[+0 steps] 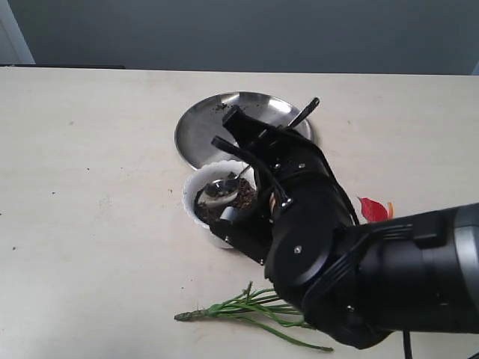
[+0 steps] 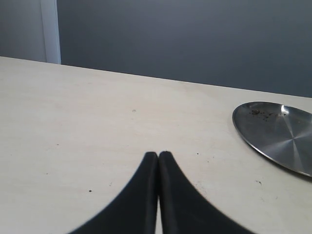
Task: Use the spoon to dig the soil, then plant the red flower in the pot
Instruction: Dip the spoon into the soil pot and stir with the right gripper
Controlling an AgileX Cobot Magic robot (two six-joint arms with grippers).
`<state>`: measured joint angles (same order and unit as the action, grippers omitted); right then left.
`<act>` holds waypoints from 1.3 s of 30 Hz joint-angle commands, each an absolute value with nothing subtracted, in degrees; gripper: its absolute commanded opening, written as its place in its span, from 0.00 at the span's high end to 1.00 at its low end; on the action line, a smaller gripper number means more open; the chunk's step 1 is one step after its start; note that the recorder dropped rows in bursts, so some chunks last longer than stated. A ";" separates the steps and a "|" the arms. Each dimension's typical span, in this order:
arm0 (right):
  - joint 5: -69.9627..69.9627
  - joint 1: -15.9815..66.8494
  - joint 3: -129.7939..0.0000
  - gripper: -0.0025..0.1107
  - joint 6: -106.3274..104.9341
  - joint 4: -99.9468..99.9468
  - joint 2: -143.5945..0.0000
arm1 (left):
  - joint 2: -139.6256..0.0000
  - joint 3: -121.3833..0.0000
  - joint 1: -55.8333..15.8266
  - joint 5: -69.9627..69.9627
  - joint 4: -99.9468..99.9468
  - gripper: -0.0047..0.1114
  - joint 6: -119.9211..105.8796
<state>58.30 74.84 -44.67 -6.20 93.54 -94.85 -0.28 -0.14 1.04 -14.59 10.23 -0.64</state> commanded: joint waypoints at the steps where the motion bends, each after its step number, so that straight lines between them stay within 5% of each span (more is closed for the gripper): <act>1: 58.81 74.95 -46.23 0.98 -6.80 89.18 -92.97 | 0.00 0.00 1.14 -13.72 10.14 0.96 -0.58; 5: 56.13 74.70 -46.63 0.98 -19.79 75.85 -93.60 | 0.00 0.00 1.14 -13.72 10.14 0.96 -0.58; 39: 55.75 71.98 -46.63 0.98 -7.68 87.97 -99.54 | 0.00 0.00 1.14 -13.72 10.14 0.96 -0.58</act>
<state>55.04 72.32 -46.56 -8.40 86.58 -98.99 -0.28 -0.14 1.04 -14.59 10.23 -0.64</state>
